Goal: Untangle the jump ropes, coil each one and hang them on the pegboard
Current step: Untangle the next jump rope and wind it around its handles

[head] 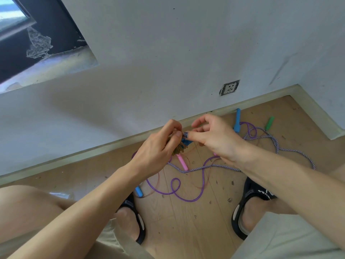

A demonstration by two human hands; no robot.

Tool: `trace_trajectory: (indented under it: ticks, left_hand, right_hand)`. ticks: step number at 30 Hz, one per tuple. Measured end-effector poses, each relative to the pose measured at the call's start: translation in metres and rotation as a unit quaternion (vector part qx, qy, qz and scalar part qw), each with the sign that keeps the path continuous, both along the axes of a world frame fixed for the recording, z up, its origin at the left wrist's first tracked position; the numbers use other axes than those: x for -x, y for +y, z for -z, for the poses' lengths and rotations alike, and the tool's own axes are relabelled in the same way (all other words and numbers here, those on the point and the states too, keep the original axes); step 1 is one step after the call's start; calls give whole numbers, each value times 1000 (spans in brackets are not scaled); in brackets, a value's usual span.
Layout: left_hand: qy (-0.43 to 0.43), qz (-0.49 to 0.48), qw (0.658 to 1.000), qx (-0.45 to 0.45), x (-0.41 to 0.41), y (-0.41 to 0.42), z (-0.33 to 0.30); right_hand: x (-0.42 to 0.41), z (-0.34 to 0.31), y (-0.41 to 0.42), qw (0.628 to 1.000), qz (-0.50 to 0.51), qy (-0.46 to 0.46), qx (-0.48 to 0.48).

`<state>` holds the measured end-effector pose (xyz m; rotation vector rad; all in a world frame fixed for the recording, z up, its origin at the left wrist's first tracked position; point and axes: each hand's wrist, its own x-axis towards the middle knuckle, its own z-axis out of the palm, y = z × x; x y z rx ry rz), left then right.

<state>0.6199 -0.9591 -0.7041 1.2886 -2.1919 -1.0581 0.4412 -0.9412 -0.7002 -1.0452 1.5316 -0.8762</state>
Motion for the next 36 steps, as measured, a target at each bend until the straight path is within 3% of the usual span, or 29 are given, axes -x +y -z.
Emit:
trace_trajectory:
  ticks: [12, 22, 28, 33, 36]
  left_hand:
    - [16, -81, 990, -111, 12, -7, 6]
    - [11, -26, 989, -145, 10, -8, 19]
    - [28, -108, 975, -191, 13, -17, 16]
    - [36, -123, 969, -213, 15, -17, 17]
    - [31, -121, 968, -216, 16, -19, 16]
  right_hand:
    - [-19, 13, 10, 999, 38, 9, 29]
    - [-3, 1, 7, 986, 49, -117, -110]
    - [-11, 5, 9, 983, 43, -153, -92]
    - [-21, 18, 18, 998, 66, -14, -4]
    - [-18, 18, 12, 999, 48, 16, -3]
